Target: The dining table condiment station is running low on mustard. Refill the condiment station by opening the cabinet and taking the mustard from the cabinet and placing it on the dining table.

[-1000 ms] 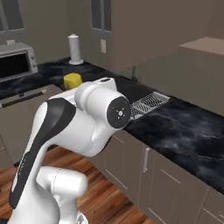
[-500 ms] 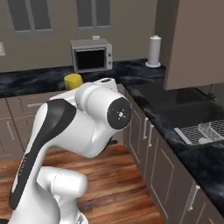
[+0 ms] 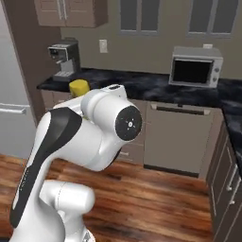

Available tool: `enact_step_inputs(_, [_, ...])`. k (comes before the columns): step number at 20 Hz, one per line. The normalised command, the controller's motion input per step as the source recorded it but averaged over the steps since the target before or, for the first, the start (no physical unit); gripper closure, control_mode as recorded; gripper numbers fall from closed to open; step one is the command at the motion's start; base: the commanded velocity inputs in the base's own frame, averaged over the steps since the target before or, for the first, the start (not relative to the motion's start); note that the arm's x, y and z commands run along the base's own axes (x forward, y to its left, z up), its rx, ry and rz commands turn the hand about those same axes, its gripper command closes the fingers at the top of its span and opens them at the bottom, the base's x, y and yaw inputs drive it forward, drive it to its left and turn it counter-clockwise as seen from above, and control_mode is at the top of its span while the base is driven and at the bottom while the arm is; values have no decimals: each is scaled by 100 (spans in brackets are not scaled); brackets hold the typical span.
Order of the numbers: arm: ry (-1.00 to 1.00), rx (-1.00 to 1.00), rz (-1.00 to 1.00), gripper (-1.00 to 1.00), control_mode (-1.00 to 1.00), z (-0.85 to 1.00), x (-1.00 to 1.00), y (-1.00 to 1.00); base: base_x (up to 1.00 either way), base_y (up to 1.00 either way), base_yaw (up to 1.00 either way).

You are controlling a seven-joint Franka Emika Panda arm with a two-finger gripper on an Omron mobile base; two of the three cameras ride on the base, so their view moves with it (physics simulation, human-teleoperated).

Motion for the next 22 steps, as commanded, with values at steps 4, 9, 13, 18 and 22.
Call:
enact_step_inputs(4, [0,0,0,100,100,0,0,0,14,19,79])
enact_step_inputs(9, [0,0,0,100,100,0,0,0,20,21,77])
enact_step_inputs(13, [0,0,0,100,100,0,0,0,24,24,75])
enact_step_inputs(18, [0,0,0,100,100,0,0,0,34,33,69])
enact_step_inputs(22, [0,0,0,100,100,0,0,0,39,33,68])
